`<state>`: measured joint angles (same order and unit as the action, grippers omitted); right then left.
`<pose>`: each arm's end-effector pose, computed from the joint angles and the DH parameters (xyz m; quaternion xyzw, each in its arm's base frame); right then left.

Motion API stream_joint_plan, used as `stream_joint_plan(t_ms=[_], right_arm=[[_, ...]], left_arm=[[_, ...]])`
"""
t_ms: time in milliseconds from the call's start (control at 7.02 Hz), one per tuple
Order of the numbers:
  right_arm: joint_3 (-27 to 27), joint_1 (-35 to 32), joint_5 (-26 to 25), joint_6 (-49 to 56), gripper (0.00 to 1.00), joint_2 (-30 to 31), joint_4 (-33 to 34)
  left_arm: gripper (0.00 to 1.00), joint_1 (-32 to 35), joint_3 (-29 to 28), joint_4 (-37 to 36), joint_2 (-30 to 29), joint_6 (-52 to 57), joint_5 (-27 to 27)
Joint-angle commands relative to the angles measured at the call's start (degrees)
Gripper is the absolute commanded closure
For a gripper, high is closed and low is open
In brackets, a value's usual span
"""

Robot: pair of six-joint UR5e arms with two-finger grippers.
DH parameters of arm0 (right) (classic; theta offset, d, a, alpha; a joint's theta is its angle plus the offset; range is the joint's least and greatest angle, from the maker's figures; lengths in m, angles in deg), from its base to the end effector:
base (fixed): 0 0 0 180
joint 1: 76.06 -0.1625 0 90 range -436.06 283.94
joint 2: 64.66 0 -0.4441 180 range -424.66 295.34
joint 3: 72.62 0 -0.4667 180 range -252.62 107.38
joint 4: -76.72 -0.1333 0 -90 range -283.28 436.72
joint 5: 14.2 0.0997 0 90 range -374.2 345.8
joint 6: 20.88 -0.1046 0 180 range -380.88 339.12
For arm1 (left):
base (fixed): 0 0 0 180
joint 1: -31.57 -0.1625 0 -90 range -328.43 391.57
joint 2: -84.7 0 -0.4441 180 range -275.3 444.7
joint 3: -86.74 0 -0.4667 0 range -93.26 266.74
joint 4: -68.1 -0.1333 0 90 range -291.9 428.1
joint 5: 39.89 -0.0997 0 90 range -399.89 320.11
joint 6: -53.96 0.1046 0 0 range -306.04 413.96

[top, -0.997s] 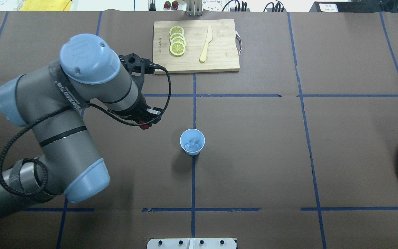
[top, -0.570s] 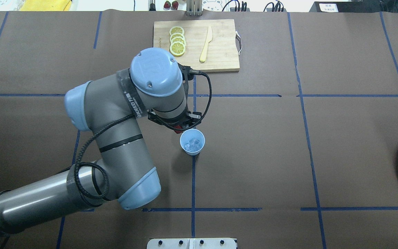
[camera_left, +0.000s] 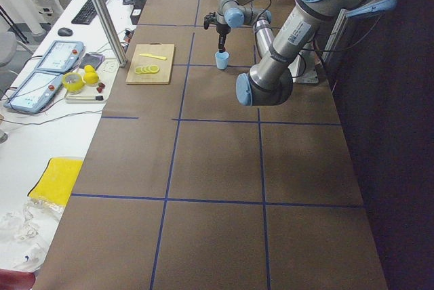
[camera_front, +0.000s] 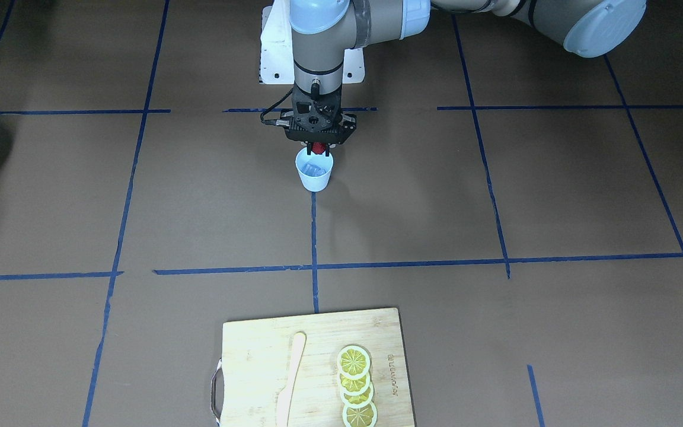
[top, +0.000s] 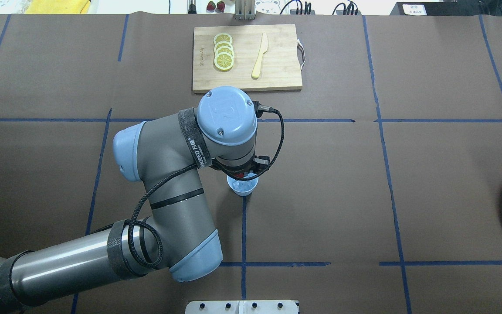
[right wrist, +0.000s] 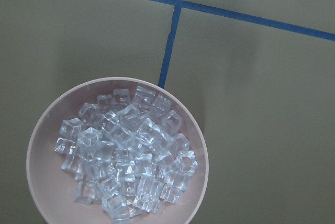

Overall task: Put ice and strawberries in cup
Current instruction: 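Open the left gripper to drop the strawberry into the cup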

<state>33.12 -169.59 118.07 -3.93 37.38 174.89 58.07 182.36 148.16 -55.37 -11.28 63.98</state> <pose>0.0915 -0.4617 0.6517 0.0283 -0.3610 -0.0949 0.9273 0.6193 -0.4297 0.0615 0.0666 0.3960 0.0330 0.9152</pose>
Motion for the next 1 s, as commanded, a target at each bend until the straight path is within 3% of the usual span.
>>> stream_joint_plan(t_ms=[0, 427, 712, 854], right_arm=[[0.1, -0.2, 0.0, -0.1, 0.00, -0.1, 0.0], [0.1, -0.3, 0.0, -0.1, 0.00, -0.3, 0.0], [0.2, -0.3, 0.1, -0.1, 0.00, -0.3, 0.0], [0.3, -0.5, 0.1, -0.2, 0.00, -0.3, 0.0]], left_arm=[[0.01, 0.0, 0.2, 0.0, 0.0, -0.1, 0.0], [0.00, 0.8, 2.7, -0.3, 1.9, 5.5, 0.7], [0.00, 8.4, 13.2, -0.4, 15.2, 17.9, 7.1], [0.01, 14.5, 15.4, -0.3, 20.1, 27.3, 10.9]])
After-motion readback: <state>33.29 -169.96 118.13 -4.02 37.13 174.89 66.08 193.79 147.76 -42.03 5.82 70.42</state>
